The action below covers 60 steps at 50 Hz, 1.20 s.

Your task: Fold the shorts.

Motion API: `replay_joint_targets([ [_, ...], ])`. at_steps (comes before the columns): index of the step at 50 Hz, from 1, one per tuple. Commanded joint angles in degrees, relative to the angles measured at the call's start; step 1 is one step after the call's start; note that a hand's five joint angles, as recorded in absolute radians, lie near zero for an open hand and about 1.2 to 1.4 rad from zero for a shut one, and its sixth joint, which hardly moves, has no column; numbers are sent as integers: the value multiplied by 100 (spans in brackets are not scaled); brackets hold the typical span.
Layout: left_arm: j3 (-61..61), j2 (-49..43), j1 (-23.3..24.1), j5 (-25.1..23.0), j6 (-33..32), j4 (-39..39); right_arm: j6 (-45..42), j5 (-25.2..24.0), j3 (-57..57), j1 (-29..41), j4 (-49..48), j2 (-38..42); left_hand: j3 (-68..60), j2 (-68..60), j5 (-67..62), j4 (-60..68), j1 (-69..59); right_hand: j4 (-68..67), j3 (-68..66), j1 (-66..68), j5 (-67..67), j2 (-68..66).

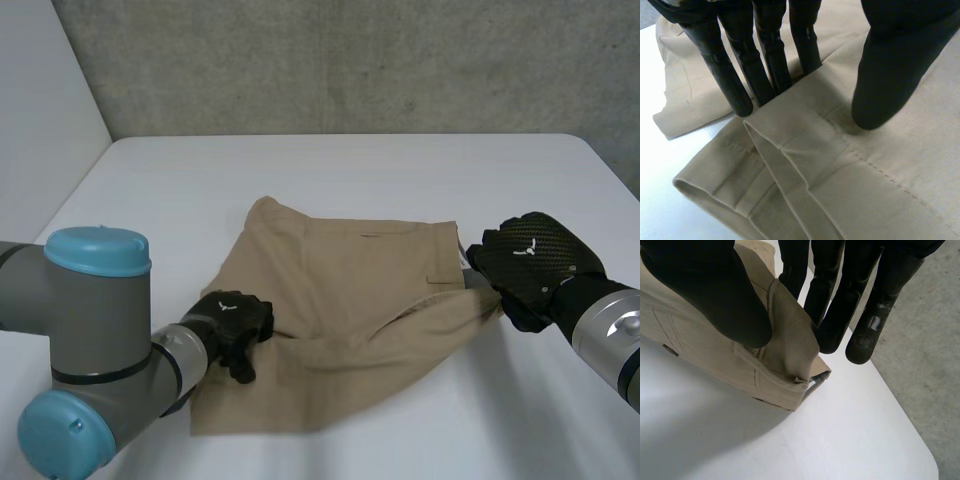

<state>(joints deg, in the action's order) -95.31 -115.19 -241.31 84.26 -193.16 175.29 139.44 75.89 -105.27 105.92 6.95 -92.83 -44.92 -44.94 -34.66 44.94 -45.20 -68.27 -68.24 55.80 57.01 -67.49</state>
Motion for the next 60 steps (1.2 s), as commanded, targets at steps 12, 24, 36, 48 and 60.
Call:
replay_joint_targets([
  [12, -584, 1849, 58, 468, -90, -196, -75, 101, 129, -10, 122, 134, -3508, -3506, -3534, 3506, -3480, -1173, -1176, 2420, 1299, -1251],
  [24, 308, 1993, -460, 468, -580, -50, -14, 198, 1438, 34, 368, 1310, -3508, -3506, -3534, 3506, -3480, -1173, -1176, 2420, 1299, -1251],
  [36, 2481, -634, -470, 512, -1707, 1392, -75, 1384, 3530, 465, -352, 3543, -3508, -3506, -3534, 3506, -3480, -1173, -1176, 2420, 1299, -1251],
  [48, 3571, -2691, -417, 416, -1821, 3115, -224, 1472, 4321, 632, -2514, 5090, -3508, -3506, -3534, 3506, -3480, -1173, -1176, 2420, 1299, -1251],
  [60, 4117, -3387, -356, 354, -2050, 4302, -849, 1500, 5095, 632, -3288, 6154, 1881, 1884, 1855, -1883, 1909, 5827, 5824, -4580, -5701, 5749],
])
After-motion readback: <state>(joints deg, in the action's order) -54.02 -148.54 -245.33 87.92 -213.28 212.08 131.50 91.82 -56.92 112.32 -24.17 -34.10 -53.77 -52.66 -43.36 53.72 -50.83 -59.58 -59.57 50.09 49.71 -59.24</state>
